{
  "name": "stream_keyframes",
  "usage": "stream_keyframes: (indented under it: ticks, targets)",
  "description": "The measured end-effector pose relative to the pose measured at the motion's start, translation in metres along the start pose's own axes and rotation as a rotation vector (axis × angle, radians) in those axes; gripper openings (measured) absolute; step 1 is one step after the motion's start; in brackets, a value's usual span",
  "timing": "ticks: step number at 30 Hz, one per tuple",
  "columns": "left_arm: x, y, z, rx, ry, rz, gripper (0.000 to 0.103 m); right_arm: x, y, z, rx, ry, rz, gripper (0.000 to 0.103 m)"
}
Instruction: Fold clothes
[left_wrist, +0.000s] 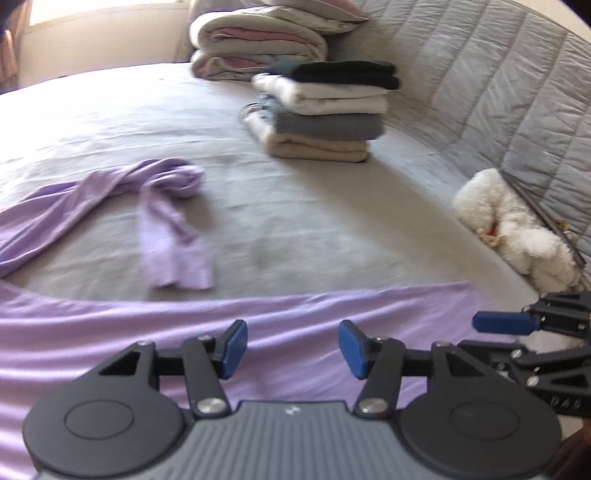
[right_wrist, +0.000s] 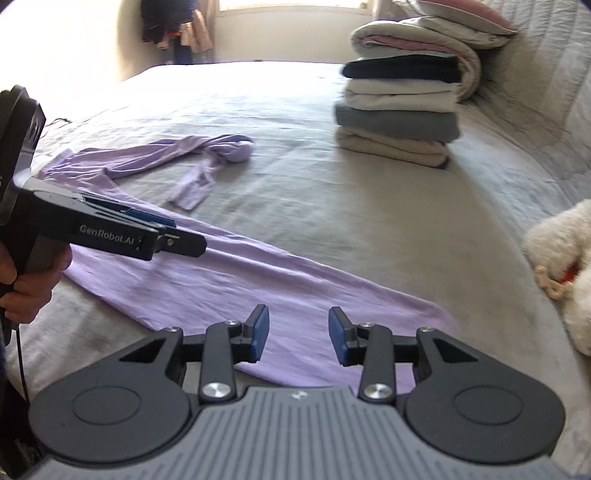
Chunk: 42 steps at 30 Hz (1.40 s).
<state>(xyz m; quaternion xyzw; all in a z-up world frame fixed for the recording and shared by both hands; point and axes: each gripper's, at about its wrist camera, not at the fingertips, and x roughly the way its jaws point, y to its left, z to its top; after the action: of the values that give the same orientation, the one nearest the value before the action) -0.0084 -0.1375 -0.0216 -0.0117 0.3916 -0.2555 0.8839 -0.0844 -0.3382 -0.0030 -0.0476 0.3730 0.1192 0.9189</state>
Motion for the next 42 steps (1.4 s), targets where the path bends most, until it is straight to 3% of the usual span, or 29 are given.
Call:
stream_keyframes:
  ticks: [15, 27, 32, 36, 40, 42]
  targets:
    - [-0.042, 0.076, -0.026, -0.029, 0.07, 0.193, 0.057, 0.035, 0.063, 0.034, -0.033, 0.016, 0.149, 0.04]
    - [-0.103, 0.161, -0.056, -0.164, -0.01, 0.255, 0.058, 0.061, 0.143, 0.035, -0.215, 0.066, 0.302, 0.04]
    - [-0.126, 0.195, -0.065, -0.212, -0.025, 0.352, 0.058, 0.069, 0.168, 0.031, -0.28, 0.071, 0.345, 0.04]
    - [-0.142, 0.23, -0.072, -0.311, -0.036, 0.426, 0.058, 0.071, 0.182, 0.029, -0.319, 0.052, 0.378, 0.04]
    - [-0.161, 0.263, -0.079, -0.457, -0.096, 0.462, 0.057, 0.072, 0.195, 0.027, -0.363, 0.016, 0.405, 0.04]
    - [-0.17, 0.278, -0.084, -0.541, -0.136, 0.516, 0.057, 0.072, 0.202, 0.026, -0.39, -0.008, 0.415, 0.04]
